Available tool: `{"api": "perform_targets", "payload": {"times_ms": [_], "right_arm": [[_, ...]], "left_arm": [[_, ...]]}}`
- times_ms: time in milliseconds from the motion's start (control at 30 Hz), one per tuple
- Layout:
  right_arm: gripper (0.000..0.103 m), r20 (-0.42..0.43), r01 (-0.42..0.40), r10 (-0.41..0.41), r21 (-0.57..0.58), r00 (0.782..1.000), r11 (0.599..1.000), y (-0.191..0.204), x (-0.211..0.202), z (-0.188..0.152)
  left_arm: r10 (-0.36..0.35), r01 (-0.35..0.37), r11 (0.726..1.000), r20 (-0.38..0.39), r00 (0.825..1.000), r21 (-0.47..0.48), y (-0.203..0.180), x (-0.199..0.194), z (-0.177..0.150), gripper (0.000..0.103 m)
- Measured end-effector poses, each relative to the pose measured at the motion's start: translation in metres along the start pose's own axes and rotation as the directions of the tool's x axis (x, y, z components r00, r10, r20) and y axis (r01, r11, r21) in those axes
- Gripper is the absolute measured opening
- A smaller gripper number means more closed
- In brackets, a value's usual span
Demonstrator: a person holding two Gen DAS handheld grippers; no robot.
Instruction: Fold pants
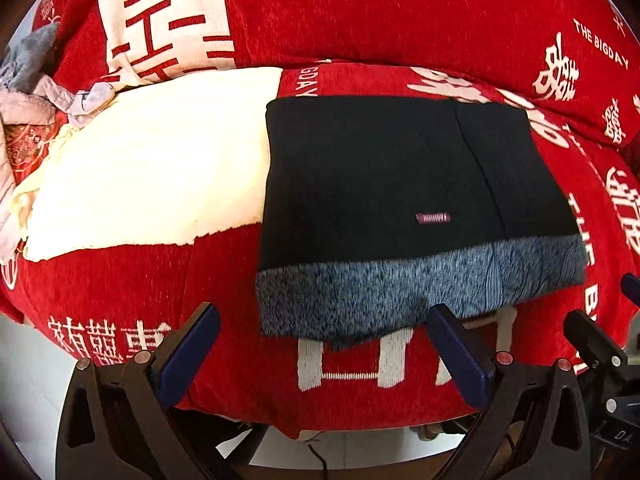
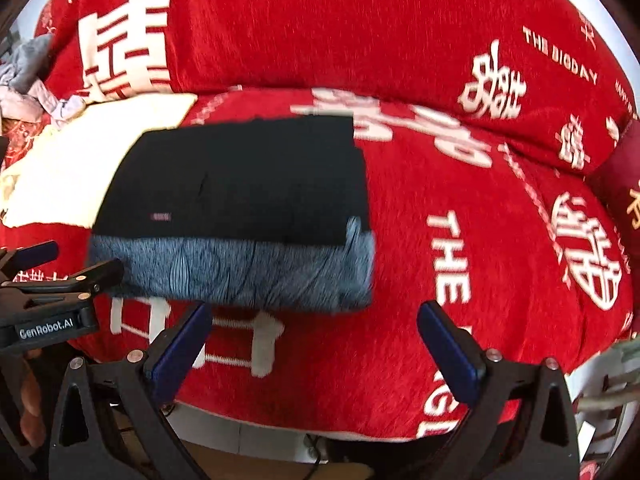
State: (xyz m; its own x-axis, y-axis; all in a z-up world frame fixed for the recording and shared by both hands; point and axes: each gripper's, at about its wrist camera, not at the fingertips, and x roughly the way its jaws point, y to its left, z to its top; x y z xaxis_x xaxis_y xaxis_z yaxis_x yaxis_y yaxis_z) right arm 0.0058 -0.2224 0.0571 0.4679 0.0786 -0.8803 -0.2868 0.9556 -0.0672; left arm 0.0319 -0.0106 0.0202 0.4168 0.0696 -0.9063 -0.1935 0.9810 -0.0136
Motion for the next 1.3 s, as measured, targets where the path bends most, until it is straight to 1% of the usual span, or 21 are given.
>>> {"api": "perform_targets", "payload": {"times_ms": [133,267,367,533,633,733,867,933,1000,1167,1267,1300], "right_arm": [[0.102,-0.01,-0.007,0.007,0.0,1.0,1.0,0.005,0.004,-0.006],[0.102,-0.014,-0.006,0.006,-0.011,1.0,1.0,0.009,0.007,-0.009],[0.102,-0.018,-0.008,0.008,-0.009,1.0,1.0,0.011,0.009,-0.01],[0.102,-0.012,0.0,0.0,-0.012,1.0,1.0,0.011,0.011,-0.008],[0.102,-0.018,-0.001,0.001,-0.008,1.0,1.0,0.01,0.015,-0.007],[0.102,-0.023,-0.005,0.005,-0.004,1.0,1.0,0.009,0.017,-0.006],[0.102,-0.022,0.002,-0.002,-0.016,1.0,1.0,0.01,0.019,-0.005],[0.102,-0.022,0.004,-0.005,-0.02,1.0,1.0,0.01,0.02,-0.005],[0.102,-0.024,0.005,-0.005,-0.021,1.0,1.0,0.01,0.021,-0.005],[0.102,-0.028,0.006,-0.006,-0.019,1.0,1.0,0.009,0.023,-0.004],[0.102,-0.032,0.006,-0.006,-0.018,0.999,1.0,0.008,0.025,-0.004],[0.102,-0.033,0.006,-0.006,-0.017,0.999,1.0,0.008,0.025,-0.004]], "left_arm": [[-0.013,0.012,1.0,0.013,1.0,0.026,-0.007,-0.002,-0.007,0.103],[-0.006,0.004,0.999,0.035,0.999,0.039,-0.012,-0.005,-0.008,0.103],[0.007,-0.008,0.999,0.029,1.0,0.036,-0.015,-0.004,-0.011,0.103],[-0.042,0.042,0.999,0.016,0.999,0.005,-0.01,0.001,-0.009,0.103],[-0.048,0.048,0.999,0.018,0.999,0.007,-0.008,0.002,-0.009,0.103],[-0.074,0.074,0.997,0.016,0.997,-0.007,-0.005,0.005,-0.009,0.103],[-0.041,0.041,0.999,0.014,0.999,0.006,-0.007,0.008,-0.01,0.103],[-0.039,0.039,0.999,0.001,0.999,0.014,-0.009,0.01,-0.01,0.103],[-0.017,0.017,1.0,0.001,1.0,0.02,-0.011,0.01,-0.01,0.103],[0.033,-0.033,0.999,0.019,0.999,0.019,-0.011,0.007,-0.011,0.103],[0.035,-0.036,0.999,0.011,0.999,0.019,-0.009,0.006,-0.011,0.103],[0.028,-0.028,0.999,-0.006,1.0,0.021,-0.009,0.007,-0.011,0.103]]}}
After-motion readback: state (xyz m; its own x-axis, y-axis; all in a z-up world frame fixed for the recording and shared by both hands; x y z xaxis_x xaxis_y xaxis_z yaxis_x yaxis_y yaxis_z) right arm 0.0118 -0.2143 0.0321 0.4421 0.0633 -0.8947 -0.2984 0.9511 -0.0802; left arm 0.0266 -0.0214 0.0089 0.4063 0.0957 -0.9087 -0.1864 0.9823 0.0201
